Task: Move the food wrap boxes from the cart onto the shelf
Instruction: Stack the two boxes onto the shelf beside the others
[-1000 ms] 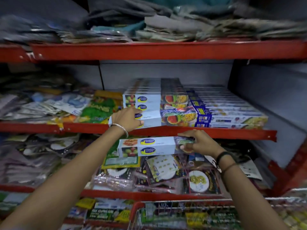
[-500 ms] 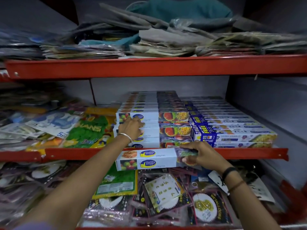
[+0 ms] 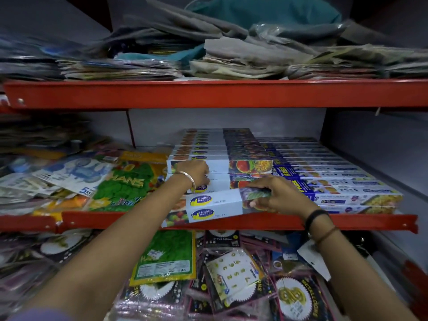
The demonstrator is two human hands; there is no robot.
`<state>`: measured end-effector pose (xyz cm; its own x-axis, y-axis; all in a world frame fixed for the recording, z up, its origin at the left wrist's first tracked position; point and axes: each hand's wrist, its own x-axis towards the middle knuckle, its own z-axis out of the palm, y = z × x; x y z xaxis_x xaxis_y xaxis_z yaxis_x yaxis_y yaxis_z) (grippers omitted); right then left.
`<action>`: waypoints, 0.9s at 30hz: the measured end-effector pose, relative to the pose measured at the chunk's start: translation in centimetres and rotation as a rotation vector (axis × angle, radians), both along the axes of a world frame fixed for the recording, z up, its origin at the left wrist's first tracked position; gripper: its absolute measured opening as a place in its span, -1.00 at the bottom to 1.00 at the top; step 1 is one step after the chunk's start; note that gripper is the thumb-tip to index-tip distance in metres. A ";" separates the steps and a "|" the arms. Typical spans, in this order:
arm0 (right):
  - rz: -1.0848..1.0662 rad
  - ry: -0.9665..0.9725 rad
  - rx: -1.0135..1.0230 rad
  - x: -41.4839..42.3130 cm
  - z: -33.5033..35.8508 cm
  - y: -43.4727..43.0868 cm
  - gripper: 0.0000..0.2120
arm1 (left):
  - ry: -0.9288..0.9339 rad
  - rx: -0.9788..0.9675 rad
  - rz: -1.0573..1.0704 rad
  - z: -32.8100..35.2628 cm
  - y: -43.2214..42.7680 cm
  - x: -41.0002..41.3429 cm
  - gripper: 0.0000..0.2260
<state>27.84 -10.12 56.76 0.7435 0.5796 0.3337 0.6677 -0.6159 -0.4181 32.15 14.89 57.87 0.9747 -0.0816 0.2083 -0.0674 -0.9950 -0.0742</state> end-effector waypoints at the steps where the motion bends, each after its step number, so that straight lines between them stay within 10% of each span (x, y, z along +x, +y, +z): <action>1: -0.008 -0.014 -0.003 0.7 0.5 0.4 -0.53 | 0.003 -0.087 -0.011 0.7 0.2 0.0 -0.74; 15: -0.105 -0.090 0.071 9.1 0.8 3.6 -0.74 | -0.241 -0.028 -0.166 -3.0 1.8 0.3 -0.46; 27: -0.245 -0.273 -0.250 9.9 -0.7 4.8 -0.30 | -0.273 -0.105 -0.148 -3.2 2.1 1.5 -0.42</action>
<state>37.69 -5.36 56.04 0.7730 0.4852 0.4088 0.5548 -0.8295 -0.0645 33.69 17.03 54.68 0.8609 -0.1825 0.4749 -0.2036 -0.9790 -0.0071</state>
